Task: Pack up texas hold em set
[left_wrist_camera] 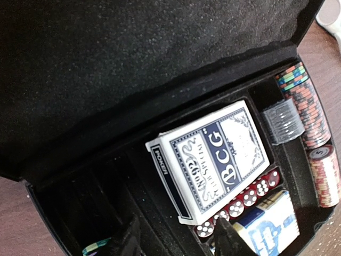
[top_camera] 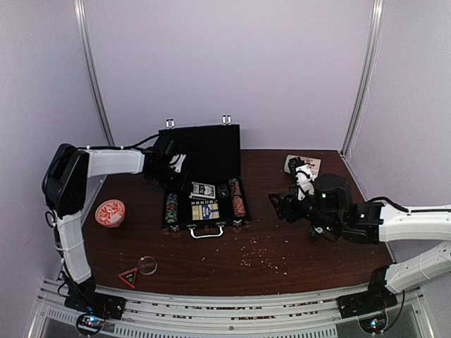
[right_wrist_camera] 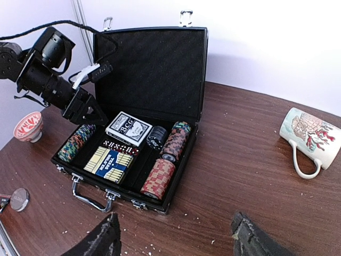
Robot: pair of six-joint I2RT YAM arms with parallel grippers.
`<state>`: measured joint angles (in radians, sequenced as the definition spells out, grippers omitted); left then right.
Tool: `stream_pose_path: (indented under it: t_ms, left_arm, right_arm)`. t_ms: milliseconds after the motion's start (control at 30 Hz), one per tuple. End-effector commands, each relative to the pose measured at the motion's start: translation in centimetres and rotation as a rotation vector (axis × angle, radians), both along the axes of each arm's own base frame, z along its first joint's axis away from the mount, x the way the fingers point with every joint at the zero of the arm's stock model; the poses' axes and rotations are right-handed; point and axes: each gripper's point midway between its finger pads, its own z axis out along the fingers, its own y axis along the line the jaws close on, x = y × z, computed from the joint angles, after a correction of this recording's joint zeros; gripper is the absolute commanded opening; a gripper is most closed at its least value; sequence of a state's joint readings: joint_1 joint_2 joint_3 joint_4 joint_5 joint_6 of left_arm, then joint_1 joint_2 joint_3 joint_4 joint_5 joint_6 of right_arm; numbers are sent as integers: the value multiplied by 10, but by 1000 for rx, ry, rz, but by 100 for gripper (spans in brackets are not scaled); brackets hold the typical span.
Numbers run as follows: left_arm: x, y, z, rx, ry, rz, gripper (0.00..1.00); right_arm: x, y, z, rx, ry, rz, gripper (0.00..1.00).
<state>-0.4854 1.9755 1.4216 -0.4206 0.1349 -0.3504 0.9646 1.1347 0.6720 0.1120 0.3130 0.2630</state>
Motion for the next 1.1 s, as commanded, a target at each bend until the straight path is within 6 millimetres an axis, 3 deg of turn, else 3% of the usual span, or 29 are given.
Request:
stream_pose_path:
  t_ms: [0, 167, 1067]
  left_arm:
    - [7, -6, 2, -16, -10, -1, 46]
    - [8, -11, -1, -30, -1, -21, 33]
    - [7, -52, -19, -99, 29, -176, 31]
  right_arm:
    - [3, -8, 3, 24, -15, -40, 71]
    - [4, -8, 2, 23, -12, -39, 71]
    - [8, -6, -8, -5, 2, -44, 72]
